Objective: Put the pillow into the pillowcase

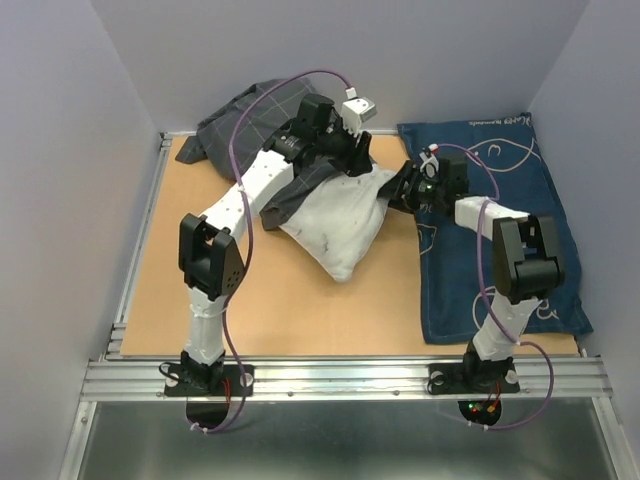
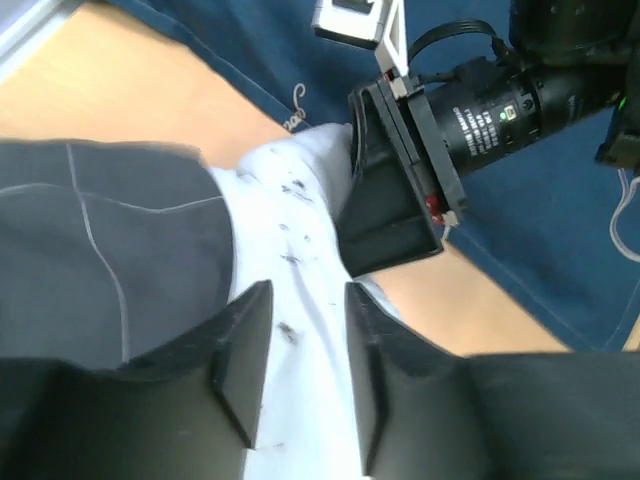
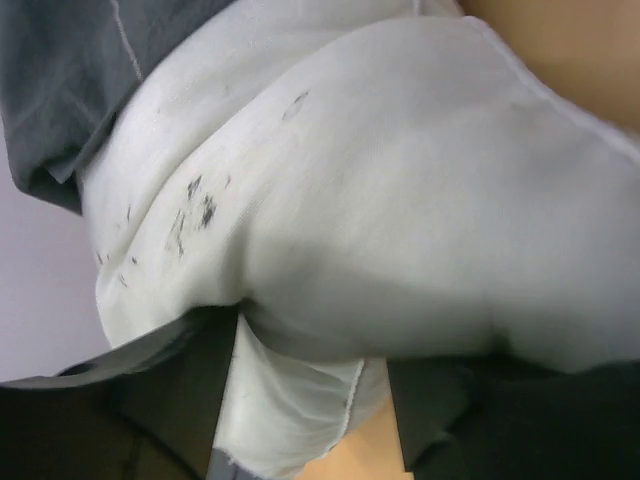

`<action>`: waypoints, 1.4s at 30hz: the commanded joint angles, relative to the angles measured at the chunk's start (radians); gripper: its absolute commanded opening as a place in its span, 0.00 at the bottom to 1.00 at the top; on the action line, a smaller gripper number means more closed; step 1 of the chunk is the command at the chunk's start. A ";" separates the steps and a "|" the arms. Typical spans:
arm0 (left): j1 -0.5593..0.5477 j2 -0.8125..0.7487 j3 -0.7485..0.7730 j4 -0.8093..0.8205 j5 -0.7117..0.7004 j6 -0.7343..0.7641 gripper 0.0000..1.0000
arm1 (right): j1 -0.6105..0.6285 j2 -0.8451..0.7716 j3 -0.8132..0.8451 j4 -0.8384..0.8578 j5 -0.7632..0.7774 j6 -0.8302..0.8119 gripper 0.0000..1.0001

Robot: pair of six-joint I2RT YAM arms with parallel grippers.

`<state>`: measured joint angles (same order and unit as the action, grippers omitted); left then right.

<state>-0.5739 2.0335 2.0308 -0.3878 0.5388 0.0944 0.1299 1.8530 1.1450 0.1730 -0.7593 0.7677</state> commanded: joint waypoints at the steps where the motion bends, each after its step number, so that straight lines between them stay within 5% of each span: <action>1: 0.049 -0.132 -0.001 -0.037 0.012 0.106 0.66 | -0.021 -0.090 -0.036 0.117 0.068 -0.019 0.73; 2: 0.069 -0.221 -0.050 -0.027 -0.040 0.134 0.70 | -0.029 -0.122 -0.042 0.070 0.081 -0.028 0.85; 5: 0.161 -0.378 -0.240 -0.046 -0.091 0.296 0.76 | -0.053 -0.208 -0.091 -0.060 0.126 -0.073 0.98; 10: 0.203 -0.584 -0.605 -0.148 -0.229 0.568 0.76 | -0.059 -0.403 -0.273 -0.168 0.117 -0.041 1.00; 14: 0.192 -0.722 -0.899 -0.056 -0.322 0.599 0.77 | -0.055 -0.471 -0.367 -0.170 0.068 -0.016 1.00; 22: 0.092 -0.754 -1.136 0.231 -0.492 0.499 0.82 | -0.052 -0.495 -0.445 -0.251 0.121 -0.068 1.00; 30: 0.048 -0.615 -1.100 0.480 -0.649 0.450 0.80 | -0.055 -0.595 -0.436 -0.391 0.086 -0.141 1.00; 34: 0.048 -0.524 -1.052 0.492 -0.661 0.465 0.67 | 0.008 -0.557 -0.491 -0.256 0.100 -0.050 1.00; 37: 0.048 -0.495 -1.017 0.454 -0.669 0.466 0.38 | 0.135 -0.494 -0.501 -0.068 0.133 0.030 1.00; 39: 0.048 -0.509 -0.979 0.359 -0.594 0.482 0.16 | 0.174 -0.404 -0.478 0.029 0.114 0.085 1.00; 40: 0.048 -0.513 -0.957 0.302 -0.549 0.488 0.15 | 0.174 -0.368 -0.458 0.051 0.103 0.097 0.99; 41: 0.048 -0.518 -0.931 0.237 -0.396 0.495 0.00 | 0.203 -0.301 -0.446 0.124 0.088 0.111 0.98; 42: 0.046 -0.519 -0.902 0.090 -0.316 0.539 0.00 | 0.215 -0.272 -0.432 0.184 0.083 0.166 0.97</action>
<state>-0.5255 1.5566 1.0142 -0.0784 -0.0238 0.5831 0.3012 1.4723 0.6708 0.0937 -0.6533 0.8017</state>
